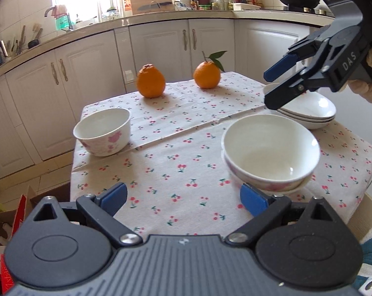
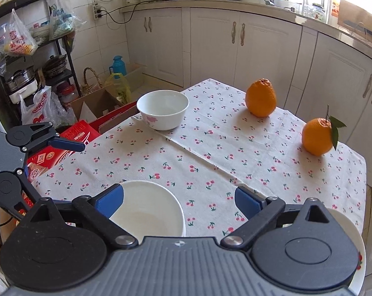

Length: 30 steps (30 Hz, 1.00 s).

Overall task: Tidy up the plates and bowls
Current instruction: 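Move the right gripper to the last floral bowl and grasp its rim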

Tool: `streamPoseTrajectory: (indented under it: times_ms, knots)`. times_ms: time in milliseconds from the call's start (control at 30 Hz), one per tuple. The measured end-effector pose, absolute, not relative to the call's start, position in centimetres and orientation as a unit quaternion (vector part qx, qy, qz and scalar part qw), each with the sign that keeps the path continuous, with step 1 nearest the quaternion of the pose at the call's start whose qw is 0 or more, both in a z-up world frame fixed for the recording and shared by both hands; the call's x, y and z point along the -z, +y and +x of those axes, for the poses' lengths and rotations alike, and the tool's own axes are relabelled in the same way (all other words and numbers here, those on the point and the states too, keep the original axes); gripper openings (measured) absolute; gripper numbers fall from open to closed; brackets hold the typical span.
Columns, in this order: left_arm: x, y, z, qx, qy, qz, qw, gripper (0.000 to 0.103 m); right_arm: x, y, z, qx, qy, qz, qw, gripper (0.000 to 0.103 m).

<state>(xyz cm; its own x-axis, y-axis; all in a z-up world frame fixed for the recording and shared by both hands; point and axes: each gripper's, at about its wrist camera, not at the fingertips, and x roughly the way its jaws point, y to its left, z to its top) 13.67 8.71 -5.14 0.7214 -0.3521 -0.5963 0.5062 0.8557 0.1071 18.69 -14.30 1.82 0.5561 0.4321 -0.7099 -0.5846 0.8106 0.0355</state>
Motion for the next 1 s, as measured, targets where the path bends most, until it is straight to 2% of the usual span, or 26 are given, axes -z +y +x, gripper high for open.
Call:
streamPoseTrajectory:
  times_ms: [600,1000]
  knots:
    - [5.9,13.0,23.6,0.158,0.263,0.11,0.945,0.098,-3.6,-5.3,29.6,-0.367,0.386,-0.177,0.827,0.1]
    - [8.1,12.6,28.7,0.175,0.272,0.111,0.94,0.098,-0.5,-1.7,37.8,-0.389,0.431,-0.164,0.797,0.098]
